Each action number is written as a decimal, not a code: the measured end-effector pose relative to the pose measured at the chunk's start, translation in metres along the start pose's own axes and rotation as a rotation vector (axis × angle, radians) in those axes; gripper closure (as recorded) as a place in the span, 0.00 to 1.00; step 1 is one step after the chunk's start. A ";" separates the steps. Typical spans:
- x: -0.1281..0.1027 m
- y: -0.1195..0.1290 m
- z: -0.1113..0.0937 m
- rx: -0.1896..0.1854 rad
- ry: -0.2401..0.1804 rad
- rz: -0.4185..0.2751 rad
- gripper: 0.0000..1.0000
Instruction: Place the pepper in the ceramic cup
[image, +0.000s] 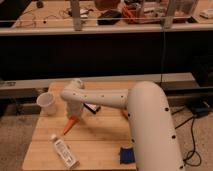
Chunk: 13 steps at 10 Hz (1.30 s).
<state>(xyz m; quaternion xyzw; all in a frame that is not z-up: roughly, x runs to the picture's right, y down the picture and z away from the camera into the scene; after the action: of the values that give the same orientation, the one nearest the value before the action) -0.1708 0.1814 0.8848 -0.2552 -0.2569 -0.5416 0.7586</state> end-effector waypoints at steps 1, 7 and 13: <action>0.000 0.000 0.000 0.000 -0.002 0.001 0.41; -0.002 0.001 -0.001 -0.069 -0.117 0.118 0.48; -0.004 0.011 -0.003 -0.084 -0.179 0.214 0.52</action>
<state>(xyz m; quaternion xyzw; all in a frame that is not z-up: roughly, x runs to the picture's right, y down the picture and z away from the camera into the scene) -0.1614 0.1852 0.8792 -0.3601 -0.2721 -0.4429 0.7747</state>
